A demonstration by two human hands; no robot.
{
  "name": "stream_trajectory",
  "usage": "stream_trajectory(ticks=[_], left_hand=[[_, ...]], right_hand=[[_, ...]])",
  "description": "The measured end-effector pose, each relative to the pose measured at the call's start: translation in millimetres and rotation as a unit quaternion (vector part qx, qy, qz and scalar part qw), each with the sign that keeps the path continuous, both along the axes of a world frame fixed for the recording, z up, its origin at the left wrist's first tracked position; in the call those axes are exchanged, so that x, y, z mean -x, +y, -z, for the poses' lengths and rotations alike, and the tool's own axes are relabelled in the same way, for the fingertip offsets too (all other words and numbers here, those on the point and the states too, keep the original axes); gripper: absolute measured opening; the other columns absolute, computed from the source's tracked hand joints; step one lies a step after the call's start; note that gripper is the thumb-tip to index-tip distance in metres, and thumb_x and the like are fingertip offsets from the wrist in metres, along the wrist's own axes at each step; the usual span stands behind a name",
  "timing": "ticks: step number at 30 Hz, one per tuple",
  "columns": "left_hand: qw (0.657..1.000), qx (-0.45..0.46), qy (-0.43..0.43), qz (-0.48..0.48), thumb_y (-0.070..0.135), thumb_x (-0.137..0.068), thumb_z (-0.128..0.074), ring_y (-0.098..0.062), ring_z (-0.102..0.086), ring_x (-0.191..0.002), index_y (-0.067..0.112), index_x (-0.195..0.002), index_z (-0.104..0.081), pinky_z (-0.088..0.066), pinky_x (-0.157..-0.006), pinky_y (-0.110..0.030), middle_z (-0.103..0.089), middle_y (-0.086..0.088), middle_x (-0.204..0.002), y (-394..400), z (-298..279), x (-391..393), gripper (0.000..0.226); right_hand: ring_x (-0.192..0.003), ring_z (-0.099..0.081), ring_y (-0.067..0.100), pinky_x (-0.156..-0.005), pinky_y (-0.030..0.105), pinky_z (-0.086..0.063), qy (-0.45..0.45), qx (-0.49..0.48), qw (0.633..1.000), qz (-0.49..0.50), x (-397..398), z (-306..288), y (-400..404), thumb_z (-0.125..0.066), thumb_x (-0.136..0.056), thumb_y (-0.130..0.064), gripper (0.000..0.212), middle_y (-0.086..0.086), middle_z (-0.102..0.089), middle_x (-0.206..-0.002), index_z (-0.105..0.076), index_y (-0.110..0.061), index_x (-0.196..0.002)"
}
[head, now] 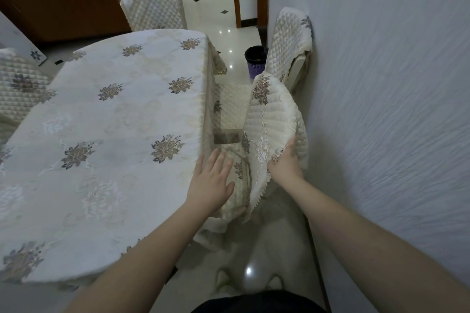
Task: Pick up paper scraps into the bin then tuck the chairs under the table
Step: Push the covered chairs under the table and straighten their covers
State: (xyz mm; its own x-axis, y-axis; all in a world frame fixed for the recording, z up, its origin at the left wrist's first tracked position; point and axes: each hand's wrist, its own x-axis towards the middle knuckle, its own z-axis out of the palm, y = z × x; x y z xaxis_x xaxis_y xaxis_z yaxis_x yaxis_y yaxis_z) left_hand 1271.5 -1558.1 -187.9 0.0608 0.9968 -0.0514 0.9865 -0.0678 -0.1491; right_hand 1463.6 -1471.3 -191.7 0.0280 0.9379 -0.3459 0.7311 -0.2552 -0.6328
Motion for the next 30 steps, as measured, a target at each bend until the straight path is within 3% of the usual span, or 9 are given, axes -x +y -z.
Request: stream_trajectory(ticks=[4,7,10,13,15,19,22,26,30], left_hand=[[0.999,-0.018,-0.009,-0.025,0.052,-0.089,-0.033,-0.026,-0.031,-0.142,0.019,-0.142,-0.044,-0.009,-0.114,-0.05,-0.042,-0.005,-0.15,-19,4,15,0.063],[0.998,-0.03,-0.029,-0.047,0.052,-0.089,-0.031,-0.028,-0.034,-0.14,0.017,-0.14,-0.048,-0.018,-0.113,-0.053,-0.045,-0.008,-0.147,-38,10,33,0.064],[0.995,-0.033,-0.038,-0.085,0.054,-0.091,-0.026,-0.027,-0.032,-0.142,0.018,-0.143,-0.045,-0.011,-0.114,-0.05,-0.043,-0.006,-0.149,-63,13,57,0.065],[0.992,-0.026,-0.041,-0.121,0.056,-0.093,-0.022,-0.024,-0.021,-0.146,0.022,-0.148,-0.037,-0.003,-0.115,-0.048,-0.03,-0.003,-0.156,-97,15,82,0.067],[0.988,-0.029,-0.049,-0.143,0.056,-0.092,-0.025,-0.025,-0.025,-0.144,0.021,-0.146,-0.04,-0.006,-0.114,-0.048,-0.035,-0.004,-0.154,-124,16,101,0.066],[0.98,-0.028,-0.066,-0.187,0.053,-0.089,-0.033,-0.028,-0.038,-0.138,0.018,-0.139,-0.05,-0.015,-0.111,-0.048,-0.047,-0.007,-0.146,-188,17,145,0.063],[0.968,-0.021,-0.072,-0.24,0.056,-0.091,-0.032,-0.027,-0.035,-0.14,0.021,-0.141,-0.046,-0.014,-0.112,-0.048,-0.044,-0.006,-0.149,-244,17,181,0.063],[0.951,-0.017,-0.077,-0.3,0.06,-0.091,-0.025,-0.028,-0.028,-0.143,0.021,-0.145,-0.041,-0.013,-0.115,-0.05,-0.037,-0.007,-0.152,-324,14,224,0.068],[0.924,-0.029,-0.087,-0.372,0.059,-0.091,-0.031,-0.029,-0.037,-0.139,0.023,-0.142,-0.045,-0.012,-0.112,-0.047,-0.046,-0.008,-0.147,-392,11,259,0.064]], right_hand=[[-0.137,-0.022,0.039,-0.109,0.045,-0.028,-0.122,-0.009,0.987,-0.107,3,5,-31,-0.052,-0.087,-0.043,0.091,0.022,-0.005,-0.154,0.009,-0.023,-0.151],[-0.143,-0.003,0.04,-0.115,0.046,-0.01,-0.204,-0.041,0.965,-0.159,7,7,-55,-0.049,-0.088,-0.045,0.081,0.026,0.006,-0.155,-0.003,-0.024,-0.152],[-0.144,0.004,0.037,-0.116,0.047,-0.004,-0.251,-0.119,0.935,-0.219,19,5,-77,-0.047,-0.089,-0.04,0.074,0.02,0.001,-0.157,-0.012,-0.021,-0.151],[-0.145,-0.007,0.035,-0.115,0.05,-0.009,-0.267,-0.169,0.903,-0.293,47,7,-99,-0.052,-0.087,-0.035,0.07,0.017,-0.013,-0.157,-0.025,-0.018,-0.149],[-0.143,-0.017,0.037,-0.114,0.052,-0.016,-0.273,-0.194,0.885,-0.323,74,9,-114,-0.059,-0.083,-0.032,0.07,0.019,-0.023,-0.155,-0.034,-0.015,-0.146],[-0.144,-0.012,0.035,-0.116,0.049,-0.01,-0.273,-0.223,0.846,-0.4,136,8,-158,-0.05,-0.089,-0.036,0.068,0.017,-0.017,-0.156,-0.026,-0.013,-0.148],[-0.144,-0.015,0.034,-0.115,0.049,-0.012,-0.267,-0.241,0.819,-0.447,184,10,-200,-0.055,-0.087,-0.039,0.072,0.014,-0.021,-0.156,-0.027,-0.015,-0.148],[-0.134,-0.038,0.036,-0.108,0.051,-0.031,-0.249,-0.271,0.775,-0.514,246,20,-257,-0.074,-0.072,-0.039,0.073,0.011,-0.044,-0.145,-0.05,-0.014,-0.136],[-0.131,-0.043,0.035,-0.105,0.052,-0.036,-0.211,-0.298,0.732,-0.575,307,16,-308,-0.074,-0.07,-0.042,0.073,0.008,-0.049,-0.142,-0.053,-0.014,-0.134]])
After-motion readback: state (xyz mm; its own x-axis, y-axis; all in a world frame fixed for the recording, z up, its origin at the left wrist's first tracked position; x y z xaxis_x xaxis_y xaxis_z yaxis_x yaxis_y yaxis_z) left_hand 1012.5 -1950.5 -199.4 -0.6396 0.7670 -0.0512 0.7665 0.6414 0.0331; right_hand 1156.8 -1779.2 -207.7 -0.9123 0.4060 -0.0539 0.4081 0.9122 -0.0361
